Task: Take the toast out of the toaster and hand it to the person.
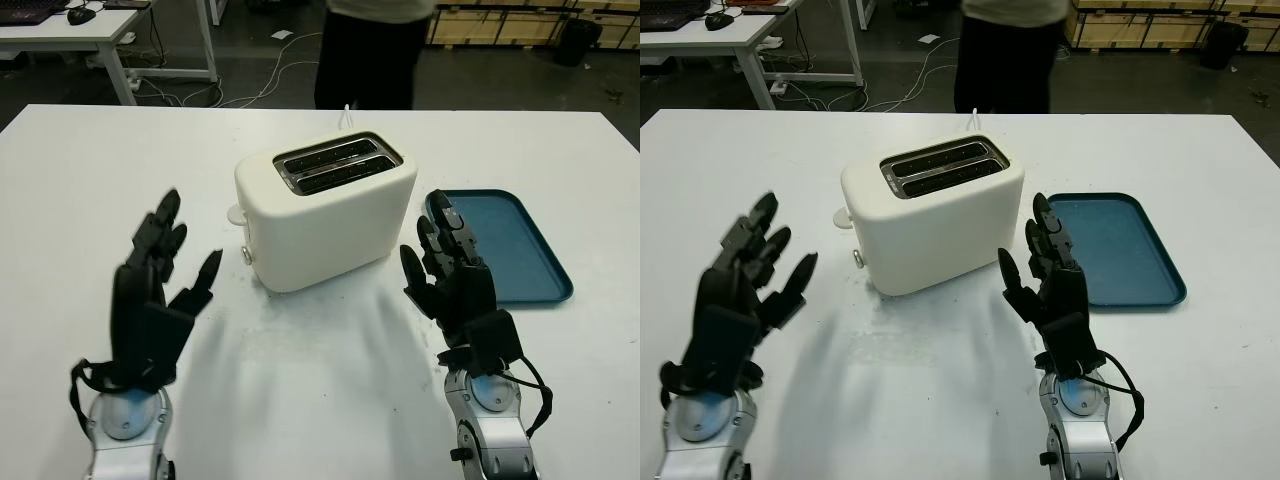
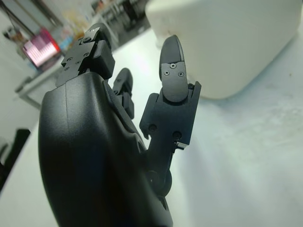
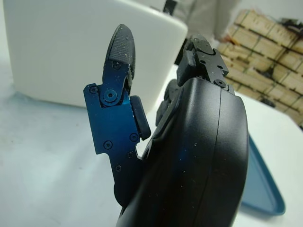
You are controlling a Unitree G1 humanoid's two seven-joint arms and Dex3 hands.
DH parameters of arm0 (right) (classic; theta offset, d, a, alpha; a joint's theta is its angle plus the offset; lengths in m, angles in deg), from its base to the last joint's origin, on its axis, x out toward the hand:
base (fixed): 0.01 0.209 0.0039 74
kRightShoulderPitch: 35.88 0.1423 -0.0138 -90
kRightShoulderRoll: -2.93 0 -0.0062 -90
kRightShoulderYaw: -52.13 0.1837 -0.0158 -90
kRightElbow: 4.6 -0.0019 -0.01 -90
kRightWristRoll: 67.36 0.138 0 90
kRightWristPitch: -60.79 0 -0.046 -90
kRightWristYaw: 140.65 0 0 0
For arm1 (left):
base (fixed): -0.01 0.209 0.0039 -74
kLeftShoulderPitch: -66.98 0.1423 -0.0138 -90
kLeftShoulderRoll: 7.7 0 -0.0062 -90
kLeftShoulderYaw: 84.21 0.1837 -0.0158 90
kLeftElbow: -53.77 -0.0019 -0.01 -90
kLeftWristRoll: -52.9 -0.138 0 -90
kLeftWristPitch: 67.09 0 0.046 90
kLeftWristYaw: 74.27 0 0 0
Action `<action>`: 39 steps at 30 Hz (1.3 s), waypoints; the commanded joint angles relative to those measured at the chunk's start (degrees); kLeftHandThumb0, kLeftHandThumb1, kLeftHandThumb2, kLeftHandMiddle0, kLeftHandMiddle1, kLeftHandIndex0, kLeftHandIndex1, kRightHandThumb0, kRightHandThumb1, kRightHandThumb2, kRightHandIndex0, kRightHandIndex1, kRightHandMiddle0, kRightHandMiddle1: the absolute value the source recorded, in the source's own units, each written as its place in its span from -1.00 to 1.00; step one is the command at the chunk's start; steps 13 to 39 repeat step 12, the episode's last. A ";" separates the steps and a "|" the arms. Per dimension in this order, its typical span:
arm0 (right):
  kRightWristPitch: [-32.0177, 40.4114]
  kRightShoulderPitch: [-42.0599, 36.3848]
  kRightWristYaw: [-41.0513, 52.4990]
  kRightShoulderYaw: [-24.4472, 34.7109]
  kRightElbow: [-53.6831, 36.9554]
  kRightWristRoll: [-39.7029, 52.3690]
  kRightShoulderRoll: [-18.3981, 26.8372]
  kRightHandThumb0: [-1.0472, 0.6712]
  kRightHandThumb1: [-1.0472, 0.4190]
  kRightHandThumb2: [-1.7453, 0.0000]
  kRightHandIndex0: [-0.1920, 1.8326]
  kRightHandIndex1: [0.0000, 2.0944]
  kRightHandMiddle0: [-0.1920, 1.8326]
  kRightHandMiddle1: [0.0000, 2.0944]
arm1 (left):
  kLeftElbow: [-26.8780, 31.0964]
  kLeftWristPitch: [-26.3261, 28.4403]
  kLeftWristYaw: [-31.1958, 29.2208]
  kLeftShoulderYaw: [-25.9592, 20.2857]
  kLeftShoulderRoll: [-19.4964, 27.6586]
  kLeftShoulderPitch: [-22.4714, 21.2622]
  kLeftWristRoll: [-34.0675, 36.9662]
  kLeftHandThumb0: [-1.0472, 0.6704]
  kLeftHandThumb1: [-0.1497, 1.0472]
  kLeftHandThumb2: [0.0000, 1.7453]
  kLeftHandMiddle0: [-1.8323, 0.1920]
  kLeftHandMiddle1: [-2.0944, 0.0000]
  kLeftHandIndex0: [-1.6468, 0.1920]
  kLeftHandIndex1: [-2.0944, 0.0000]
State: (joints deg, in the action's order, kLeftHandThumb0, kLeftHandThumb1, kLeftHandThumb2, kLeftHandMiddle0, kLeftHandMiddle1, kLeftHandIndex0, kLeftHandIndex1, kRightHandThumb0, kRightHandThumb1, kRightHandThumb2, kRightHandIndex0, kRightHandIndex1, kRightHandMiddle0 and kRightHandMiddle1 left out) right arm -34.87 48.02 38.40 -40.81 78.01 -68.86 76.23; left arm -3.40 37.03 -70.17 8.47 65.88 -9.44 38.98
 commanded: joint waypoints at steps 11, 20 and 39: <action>2.03 0.78 -3.24 0.53 1.96 0.04 -3.15 -0.20 -0.83 0.37 -0.61 -0.93 -0.61 -0.96 | -6.88 -6.15 0.14 -0.16 1.28 -2.44 0.93 -0.24 0.79 -0.36 0.59 0.70 0.51 0.94; 2.18 0.73 -3.37 0.50 1.79 0.01 -3.20 -0.21 -0.83 0.38 -0.61 -0.93 -0.61 -0.96 | -7.22 -6.70 0.07 -0.25 1.38 -2.50 1.08 -0.25 0.79 -0.37 0.59 0.70 0.50 0.94; 2.18 0.73 -3.37 0.50 1.79 0.01 -3.20 -0.21 -0.83 0.38 -0.61 -0.93 -0.61 -0.96 | -7.22 -6.70 0.07 -0.25 1.38 -2.50 1.08 -0.25 0.79 -0.37 0.59 0.70 0.50 0.94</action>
